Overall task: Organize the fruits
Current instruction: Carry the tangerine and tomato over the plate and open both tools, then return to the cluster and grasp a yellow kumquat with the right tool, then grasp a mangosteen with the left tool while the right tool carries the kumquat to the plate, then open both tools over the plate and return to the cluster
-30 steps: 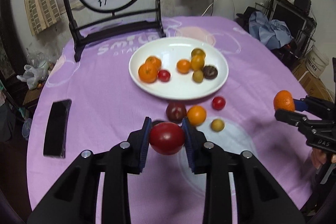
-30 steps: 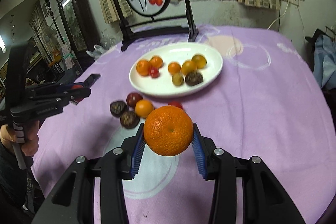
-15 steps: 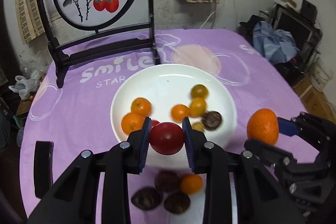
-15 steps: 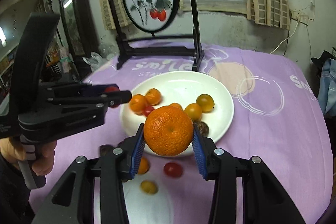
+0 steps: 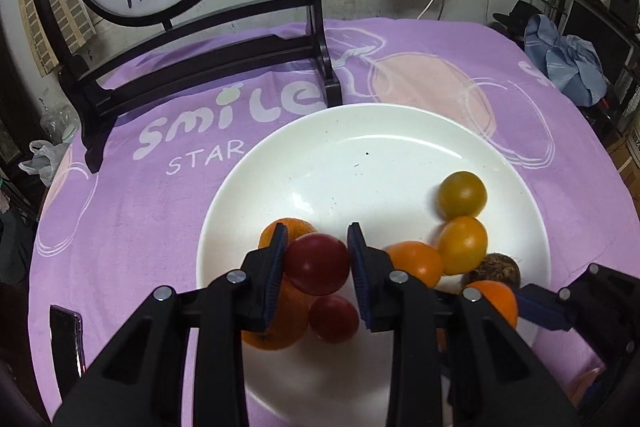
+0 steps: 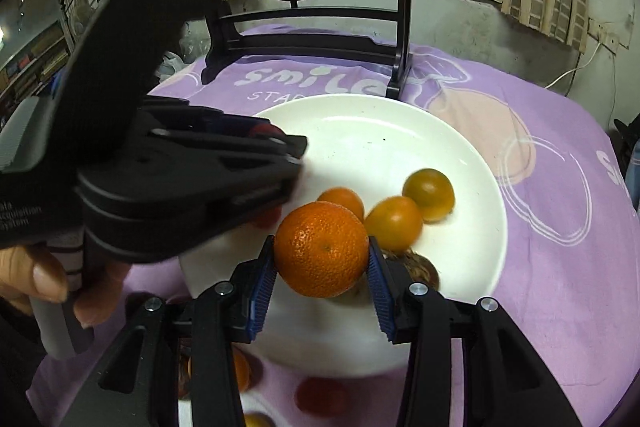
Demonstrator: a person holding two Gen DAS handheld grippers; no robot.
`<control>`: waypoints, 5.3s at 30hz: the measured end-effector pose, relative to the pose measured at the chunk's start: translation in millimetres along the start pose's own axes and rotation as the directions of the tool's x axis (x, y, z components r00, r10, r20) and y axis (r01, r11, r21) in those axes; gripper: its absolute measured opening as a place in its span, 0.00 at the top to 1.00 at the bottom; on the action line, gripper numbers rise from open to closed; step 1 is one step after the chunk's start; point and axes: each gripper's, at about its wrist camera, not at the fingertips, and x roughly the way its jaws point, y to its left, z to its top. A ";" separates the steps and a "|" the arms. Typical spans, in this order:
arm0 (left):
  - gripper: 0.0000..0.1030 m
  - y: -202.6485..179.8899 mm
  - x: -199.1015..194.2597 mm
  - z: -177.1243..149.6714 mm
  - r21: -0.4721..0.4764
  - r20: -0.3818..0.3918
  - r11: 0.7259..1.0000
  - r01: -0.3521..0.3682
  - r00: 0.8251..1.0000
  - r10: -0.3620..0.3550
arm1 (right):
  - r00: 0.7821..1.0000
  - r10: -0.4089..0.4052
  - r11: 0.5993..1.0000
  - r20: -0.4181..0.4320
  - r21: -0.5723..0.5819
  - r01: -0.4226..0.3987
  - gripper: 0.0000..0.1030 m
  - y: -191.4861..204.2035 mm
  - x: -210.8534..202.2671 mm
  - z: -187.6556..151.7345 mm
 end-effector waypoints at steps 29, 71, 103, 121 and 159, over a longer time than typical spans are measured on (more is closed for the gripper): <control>0.21 25.1 -121.6 -148.6 -0.070 0.064 0.997 0.015 0.998 -0.010 | 0.999 -0.041 0.999 0.025 -0.009 0.041 0.34 20.6 -92.4 -100.2; 0.43 -45.5 -64.2 -175.0 -0.072 -0.118 0.997 0.015 0.993 -0.023 | 0.993 0.120 0.975 -0.015 0.191 -0.115 0.75 -18.6 -90.5 -126.8; 0.59 -1.0 -119.1 -92.6 -0.051 0.032 0.997 0.065 0.997 -0.064 | 0.997 0.017 0.988 0.071 0.153 -0.028 0.75 -39.4 -101.0 -58.5; 0.59 12.7 -3.1 11.3 -0.091 -0.022 0.996 0.027 0.999 -0.029 | 0.999 0.016 0.990 0.038 0.137 -0.021 0.74 -37.9 9.7 38.6; 0.17 15.7 -120.1 -161.6 -0.111 0.019 0.994 0.004 1.000 -0.002 | 0.995 -0.024 0.995 -0.101 0.094 0.034 0.55 -9.8 -63.8 -116.0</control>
